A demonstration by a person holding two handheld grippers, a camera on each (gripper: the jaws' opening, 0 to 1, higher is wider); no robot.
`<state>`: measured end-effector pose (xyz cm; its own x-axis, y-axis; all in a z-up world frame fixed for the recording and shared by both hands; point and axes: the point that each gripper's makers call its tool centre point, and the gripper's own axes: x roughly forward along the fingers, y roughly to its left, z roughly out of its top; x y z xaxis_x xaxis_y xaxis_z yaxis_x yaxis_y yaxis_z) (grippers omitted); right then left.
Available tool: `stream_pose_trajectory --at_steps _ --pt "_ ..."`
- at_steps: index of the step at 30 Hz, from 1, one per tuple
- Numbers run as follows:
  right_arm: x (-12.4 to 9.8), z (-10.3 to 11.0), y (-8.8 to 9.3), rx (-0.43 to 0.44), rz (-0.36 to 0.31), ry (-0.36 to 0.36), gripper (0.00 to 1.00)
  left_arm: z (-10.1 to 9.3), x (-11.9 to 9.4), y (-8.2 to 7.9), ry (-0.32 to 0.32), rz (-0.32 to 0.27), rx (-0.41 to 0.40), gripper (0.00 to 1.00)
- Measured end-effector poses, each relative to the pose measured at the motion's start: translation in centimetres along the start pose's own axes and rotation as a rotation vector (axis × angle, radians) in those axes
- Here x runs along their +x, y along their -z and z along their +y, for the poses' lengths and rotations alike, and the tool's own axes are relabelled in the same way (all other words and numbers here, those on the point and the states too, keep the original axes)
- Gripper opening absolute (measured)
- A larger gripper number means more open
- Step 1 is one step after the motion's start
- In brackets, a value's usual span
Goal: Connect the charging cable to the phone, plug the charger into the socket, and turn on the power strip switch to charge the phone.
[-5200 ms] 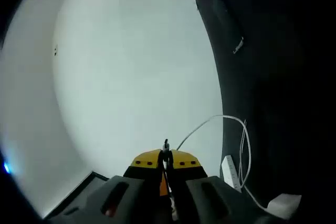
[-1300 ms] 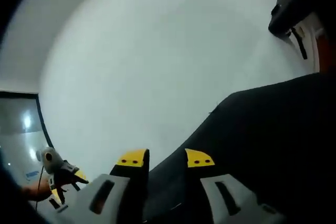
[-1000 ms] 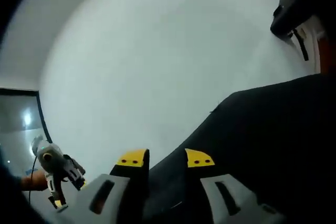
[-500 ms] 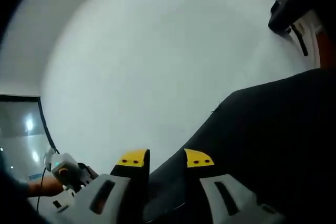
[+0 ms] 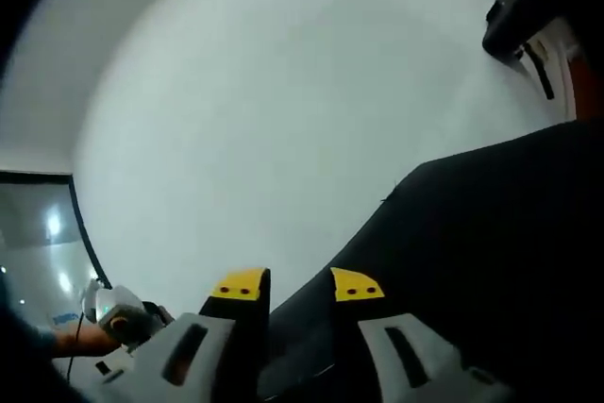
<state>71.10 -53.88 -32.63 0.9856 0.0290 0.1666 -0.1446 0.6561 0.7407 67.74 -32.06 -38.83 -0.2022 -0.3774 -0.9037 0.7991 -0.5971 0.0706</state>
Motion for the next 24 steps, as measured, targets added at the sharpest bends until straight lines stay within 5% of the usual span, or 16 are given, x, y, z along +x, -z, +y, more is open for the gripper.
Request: stream_pose_trajectory --at_steps 5,6,10,13,17,19,24 --pt "0.0 0.0 0.0 -0.001 0.001 -0.002 0.23 -0.2 -1.2 -0.8 -0.186 -0.048 0.164 0.00" --pt "0.1 0.0 0.0 -0.001 0.002 -0.002 0.23 0.0 -1.7 -0.6 -0.284 -0.022 0.242 0.00" --pt "0.4 -0.3 0.0 0.007 0.016 0.002 0.23 -0.3 -2.6 -1.5 -0.488 -0.108 0.308 0.00" --pt "0.5 -0.5 0.2 -0.006 0.029 0.014 0.23 1.2 -2.6 0.0 -0.655 0.005 0.468 0.00" --pt "0.7 -0.8 0.2 -0.033 0.034 0.023 0.23 1.5 -1.8 0.0 -0.678 -0.045 0.488 0.00" --pt "0.7 -0.9 0.2 -0.039 0.038 0.025 0.23 2.0 -2.1 -0.2 -0.741 -0.006 0.574 0.00" --pt "0.5 -1.1 -0.2 -0.031 0.028 0.028 0.23 1.6 -0.9 0.5 -0.731 -0.013 0.614 0.00"
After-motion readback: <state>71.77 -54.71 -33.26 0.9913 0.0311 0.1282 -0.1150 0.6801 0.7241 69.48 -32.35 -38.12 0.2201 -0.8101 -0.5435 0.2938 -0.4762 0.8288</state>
